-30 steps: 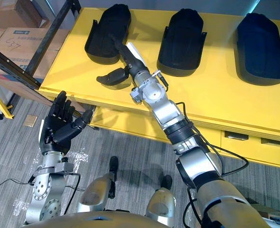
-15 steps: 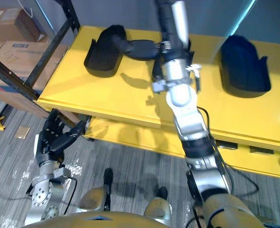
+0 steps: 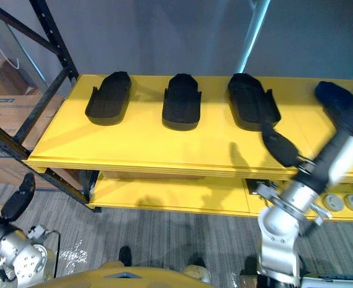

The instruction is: Walk over and take three plastic housings, then place them on the shelf

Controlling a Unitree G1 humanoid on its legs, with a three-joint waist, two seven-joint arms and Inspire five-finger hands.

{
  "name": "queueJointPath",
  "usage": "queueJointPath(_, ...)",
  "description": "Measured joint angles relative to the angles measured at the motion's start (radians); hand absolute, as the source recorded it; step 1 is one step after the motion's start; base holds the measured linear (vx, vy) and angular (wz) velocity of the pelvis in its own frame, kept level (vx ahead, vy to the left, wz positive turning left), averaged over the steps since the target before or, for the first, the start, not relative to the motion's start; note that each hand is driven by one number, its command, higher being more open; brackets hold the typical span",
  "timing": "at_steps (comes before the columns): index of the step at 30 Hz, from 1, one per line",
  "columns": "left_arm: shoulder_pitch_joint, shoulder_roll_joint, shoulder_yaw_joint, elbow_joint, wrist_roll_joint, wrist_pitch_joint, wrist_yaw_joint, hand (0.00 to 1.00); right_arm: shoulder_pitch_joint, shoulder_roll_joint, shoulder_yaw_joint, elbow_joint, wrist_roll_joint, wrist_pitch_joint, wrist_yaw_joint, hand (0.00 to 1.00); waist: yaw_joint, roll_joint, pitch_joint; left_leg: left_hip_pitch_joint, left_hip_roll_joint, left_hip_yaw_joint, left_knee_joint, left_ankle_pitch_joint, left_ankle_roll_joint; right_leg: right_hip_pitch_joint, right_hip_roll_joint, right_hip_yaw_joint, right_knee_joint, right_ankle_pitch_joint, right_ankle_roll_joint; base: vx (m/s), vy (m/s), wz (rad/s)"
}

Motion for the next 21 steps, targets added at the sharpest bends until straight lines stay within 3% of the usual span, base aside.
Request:
queueJointPath(2, 0.027, -0.019, 0.01, 0.114, -0.009, -0.002, 0.022, 1.0, 0.086, 0.09, -0.057, 0.04, 0.048, -0.064, -0.081, 1.0, -0.004, -0.02, -0.016, 0.029, 0.015, 0.036, 0.0, -0.012, -0.011, 0.007, 0.012, 0.027, 0.0, -0.002, -0.003, 0.04, -0.034, -0.38)
queueJointPath(4, 0.029, -0.027, 0.011, 0.18, -0.039, -0.002, 0.021, 1.0, 0.129, 0.131, -0.062, 0.081, 0.087, -0.101, -0.096, 1.0, -0.016, -0.031, -0.024, 0.045, 0.024, 0.056, -0.002, -0.026, -0.015, 0.015, 0.019, 0.039, 0.002, -0.007, -0.01, -0.02, -0.023, -0.33)
queueJointPath(8, 0.009, -0.042, 0.021, 0.336, -0.056, -0.002, -0.044, 1.0, 0.167, 0.173, -0.027, 0.299, 0.214, -0.102, -0.046, 1.0, -0.026, -0.046, -0.035, 0.07, 0.041, 0.121, -0.003, -0.036, -0.016, 0.009, 0.021, 0.041, 0.017, -0.017, -0.016, -0.06, -0.008, -0.2)
queueJointPath(10, -0.02, -0.048, 0.028, 0.426, -0.081, 0.003, -0.088, 1.0, 0.162, 0.173, 0.002, 0.452, 0.244, -0.06, -0.002, 1.0, -0.025, -0.047, -0.036, 0.075, 0.044, 0.144, -0.003, -0.035, -0.015, 0.006, 0.019, 0.041, 0.021, -0.018, -0.019, -0.04, -0.002, -0.01)
queueJointPath(12, -0.053, -0.046, 0.031, 0.544, -0.093, 0.029, -0.128, 1.0, 0.129, 0.173, 0.025, 0.648, 0.279, 0.021, 0.049, 1.0, -0.023, -0.039, -0.045, 0.085, 0.045, 0.155, -0.004, -0.035, -0.014, 0.009, 0.017, 0.039, 0.033, -0.026, -0.032, 0.0, 0.0, 0.0)
queueJointPath(14, -0.086, -0.038, 0.035, 0.687, -0.174, 0.084, -0.218, 1.0, 0.06, 0.178, 0.014, 0.928, 0.401, 0.131, 0.188, 1.0, -0.016, -0.032, -0.055, 0.086, 0.044, 0.155, -0.004, -0.035, -0.014, 0.013, 0.015, 0.034, 0.032, -0.029, -0.037, 0.03, 0.008, 0.04)
queueJointPath(16, -0.123, -0.03, 0.052, 0.786, -0.22, 0.138, -0.293, 1.0, 0.02, 0.179, 0.008, 1.089, 0.44, 0.201, 0.311, 1.0, -0.001, -0.026, -0.058, 0.085, 0.044, 0.155, -0.004, -0.035, -0.014, 0.016, 0.015, 0.031, 0.027, -0.029, -0.038, 0.03, 0.004, 0.04)
queueJointPath(18, -0.156, -0.025, 0.089, 0.867, -0.233, 0.213, -0.396, 1.0, -0.023, 0.177, -0.024, 1.19, 0.454, 0.296, 0.47, 1.0, 0.004, -0.012, -0.059, 0.084, 0.042, 0.154, -0.004, -0.035, -0.015, 0.025, 0.013, 0.024, 0.013, -0.028, -0.038, 0.04, 0.001, 0.08)
queueJointPath(21, -0.18, 0.011, 0.1, 0.931, -0.277, 0.303, -0.537, 1.0, -0.081, 0.142, -0.075, 1.25, 0.466, 0.385, 0.587, 1.0, 0.006, -0.017, -0.059, 0.098, 0.043, 0.153, -0.004, -0.042, -0.021, 0.041, 0.014, 0.022, 0.0, -0.028, -0.038, 0.05, 0.009, 0.01)
